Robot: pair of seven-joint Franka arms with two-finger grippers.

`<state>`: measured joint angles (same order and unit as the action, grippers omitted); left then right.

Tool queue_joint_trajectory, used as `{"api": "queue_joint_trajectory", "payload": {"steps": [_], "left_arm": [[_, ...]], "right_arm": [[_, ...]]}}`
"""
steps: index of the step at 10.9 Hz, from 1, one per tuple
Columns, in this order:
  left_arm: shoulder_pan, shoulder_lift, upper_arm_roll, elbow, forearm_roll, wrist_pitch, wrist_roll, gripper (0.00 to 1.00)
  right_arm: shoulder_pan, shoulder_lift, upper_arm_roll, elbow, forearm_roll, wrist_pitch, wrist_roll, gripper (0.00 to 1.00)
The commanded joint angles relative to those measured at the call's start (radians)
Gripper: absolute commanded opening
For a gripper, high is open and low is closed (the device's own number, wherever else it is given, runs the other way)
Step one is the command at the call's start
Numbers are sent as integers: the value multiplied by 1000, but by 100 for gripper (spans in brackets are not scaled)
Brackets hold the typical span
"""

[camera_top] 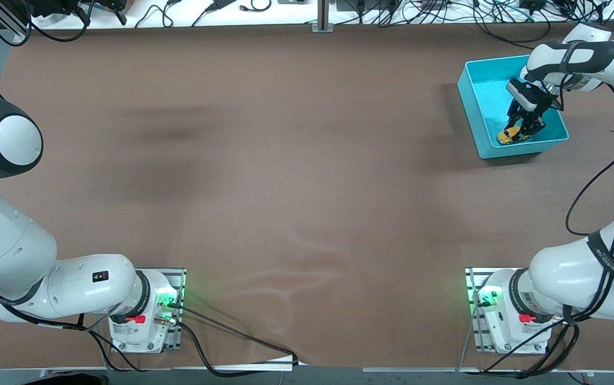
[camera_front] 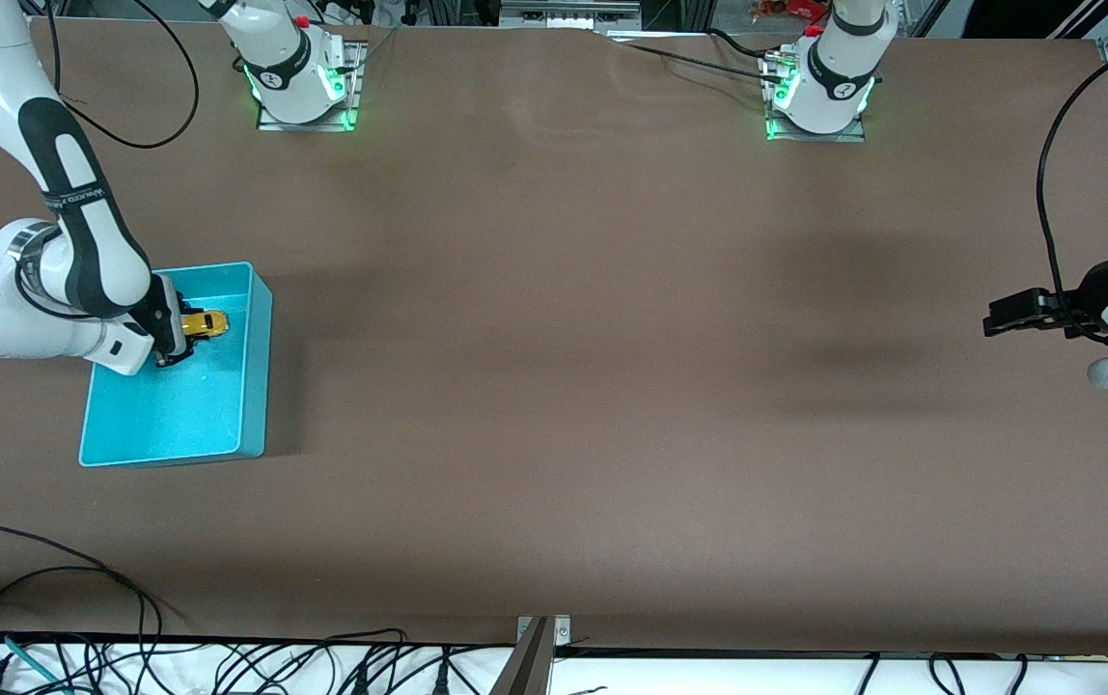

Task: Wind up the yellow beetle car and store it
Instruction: 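Carry the car over the turquoise bin and lower it inside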

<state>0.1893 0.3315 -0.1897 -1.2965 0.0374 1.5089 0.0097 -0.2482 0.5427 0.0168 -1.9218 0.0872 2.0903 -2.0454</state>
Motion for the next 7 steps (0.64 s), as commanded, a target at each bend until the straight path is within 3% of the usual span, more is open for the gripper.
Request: {"api": "queue_joint_trajectory", "payload": {"steps": [1,2,3,4,7], "left_arm": [[-1,-6,4,9,-16,-3,15,100],[-1,-6,4,9,-17,-3,16,100],[-1,-6,4,9,-16,-3,15,100],[-1,-6,4,9,-16,-4,15,100],[-1,-6,4,9,-16,-3,15,100]], "right_arm": [[-26,154,12,90,28,5,-71,24],[-28,152,12,92,43,5,-71,26],[-28,149,11,92,55,-1,-71,36],[-29,149,11,95,80,-3,-73,98],[-25,82,9,90,105,-59,-35,100]]}}
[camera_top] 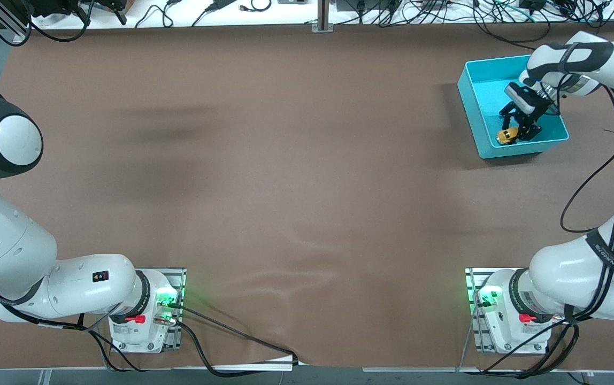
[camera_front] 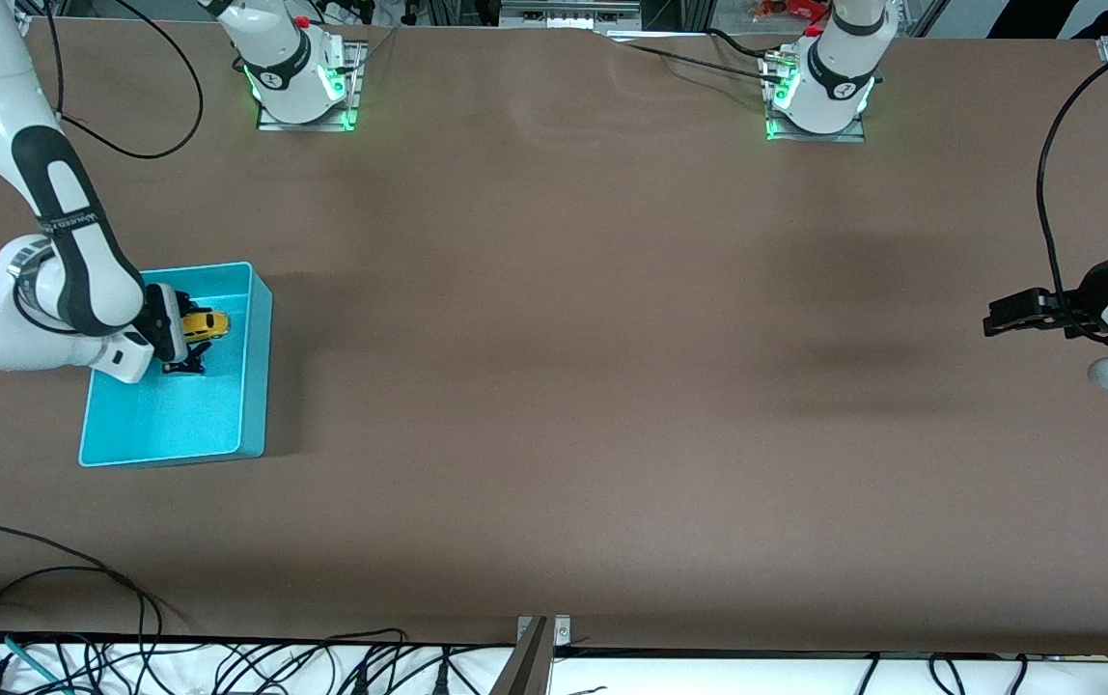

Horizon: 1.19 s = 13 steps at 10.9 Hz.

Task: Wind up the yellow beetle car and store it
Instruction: 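Open the right gripper to drop the car into the bin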

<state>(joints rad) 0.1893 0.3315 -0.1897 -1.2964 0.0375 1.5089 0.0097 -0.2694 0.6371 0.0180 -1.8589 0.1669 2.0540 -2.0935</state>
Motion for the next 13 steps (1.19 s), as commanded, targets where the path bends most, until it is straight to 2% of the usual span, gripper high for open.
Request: {"api": "queue_joint_trajectory", "payload": {"steps": [1,5,9,12,13], "left_arm": [[-1,-5,4,9,-16,-4,15,100],[-1,-5,6,9,-16,-4,15,100],[-1,-6,6,9,-16,-4,15,100],[-1,-6,6,9,-16,-4,15,100],[-1,-5,6,9,-16,-4,15,100]], "right_arm": [[-2,-45,8,27,25,-52,50,100],[13,-180,13,26,19,-165,157,100],[48,-396,19,-22,14,-219,361,100],[94,-525,19,-25,9,-274,696,100],[132,-586,19,-25,9,-305,947,100]]}}
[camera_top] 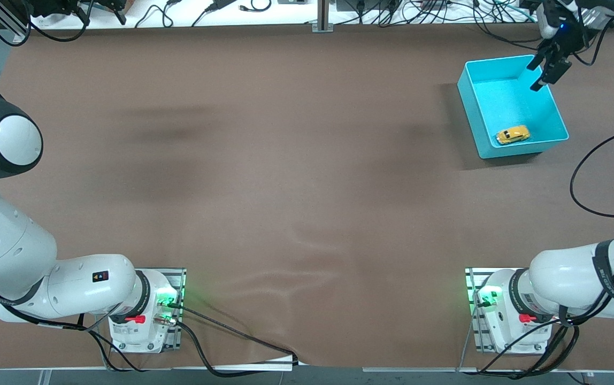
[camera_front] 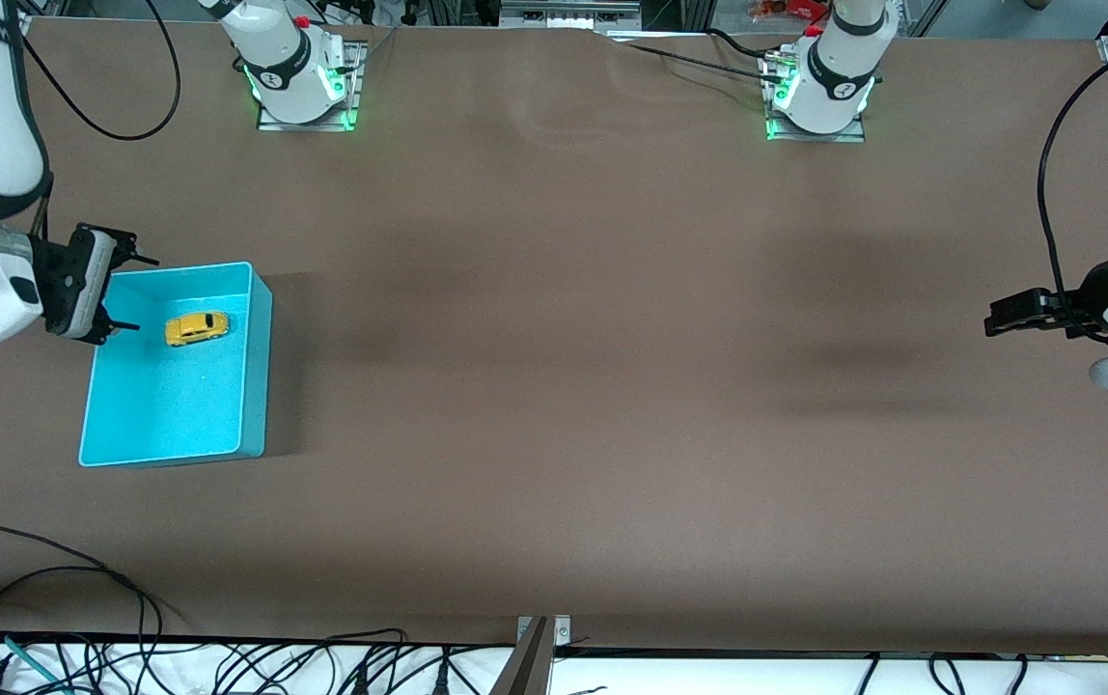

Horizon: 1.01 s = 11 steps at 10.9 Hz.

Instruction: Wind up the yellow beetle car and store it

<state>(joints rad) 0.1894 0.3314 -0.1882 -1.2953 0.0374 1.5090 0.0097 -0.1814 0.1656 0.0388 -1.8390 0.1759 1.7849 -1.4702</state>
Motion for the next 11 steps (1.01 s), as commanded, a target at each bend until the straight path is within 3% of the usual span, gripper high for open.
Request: {"api": "queue_joint_trajectory", "payload": {"steps": [1,5,8,11], "left_arm": [[-1,-6,4,8,-16,-4,15,100],[-1,-6,3,8,-16,-4,15,100],[-1,-6,3,8,-16,-3,15,100],[-1,-6,4,8,-16,-4,15,100]], "right_arm": [[77,-148,-2,-45,0,-38,455,100],[161,-222,-1,-49,-4,-30,909,100],[203,-236,0,-42,-88,-1,1037,100],[207,-267,52,-48,-113,-1,1259,100]]}}
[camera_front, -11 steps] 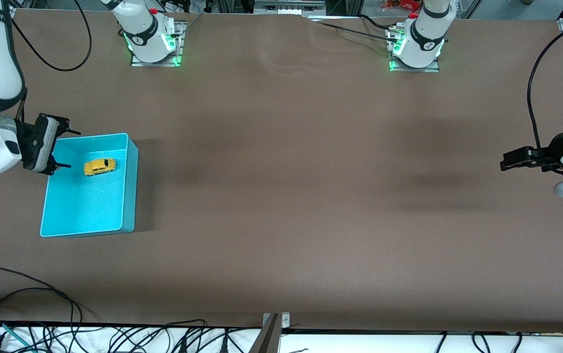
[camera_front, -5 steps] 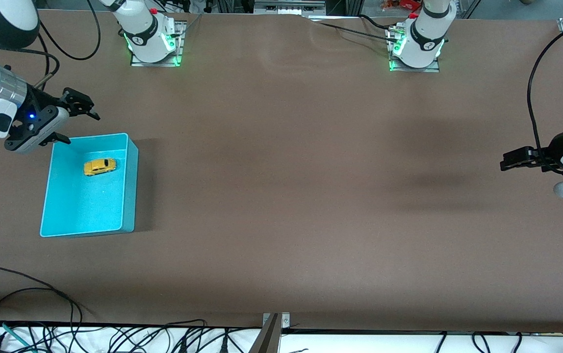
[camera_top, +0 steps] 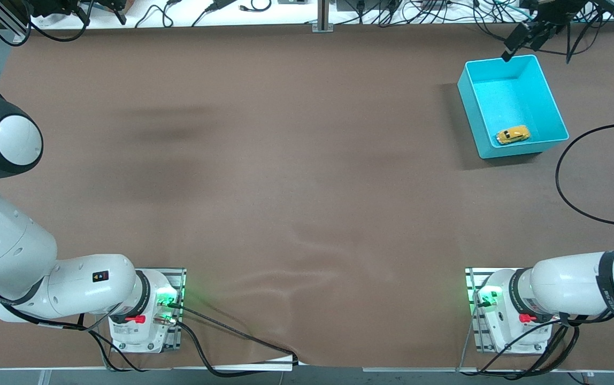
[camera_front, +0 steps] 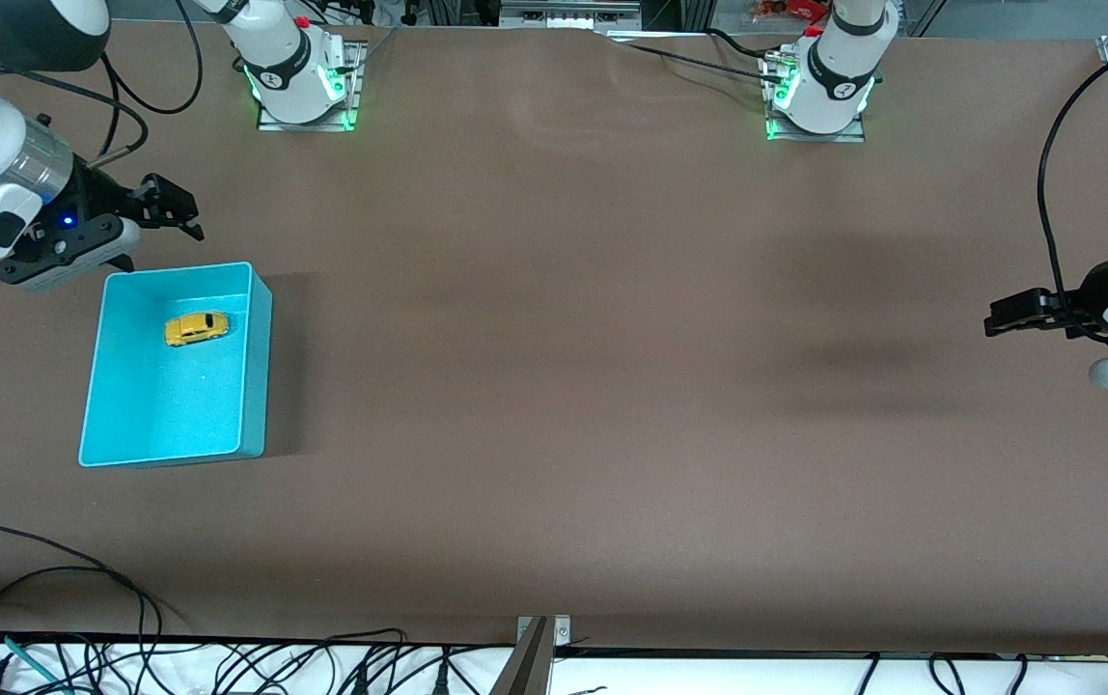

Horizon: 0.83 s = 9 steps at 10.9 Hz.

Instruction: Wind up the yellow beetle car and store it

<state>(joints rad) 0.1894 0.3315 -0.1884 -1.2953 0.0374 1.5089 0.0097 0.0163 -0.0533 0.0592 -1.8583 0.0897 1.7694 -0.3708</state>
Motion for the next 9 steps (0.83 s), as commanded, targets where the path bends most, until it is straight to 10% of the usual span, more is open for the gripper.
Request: {"api": "queue_joint_trajectory", "payload": {"steps": [1,9], "left_arm": [[-1,-6,4,8,-16,-4,15,100],[-1,-6,4,8,-16,-4,15,100]], "right_arm": [[10,-49,34,-29,-39,30,211,100],[2,-28,25,10,-56,147,208,100]]}}
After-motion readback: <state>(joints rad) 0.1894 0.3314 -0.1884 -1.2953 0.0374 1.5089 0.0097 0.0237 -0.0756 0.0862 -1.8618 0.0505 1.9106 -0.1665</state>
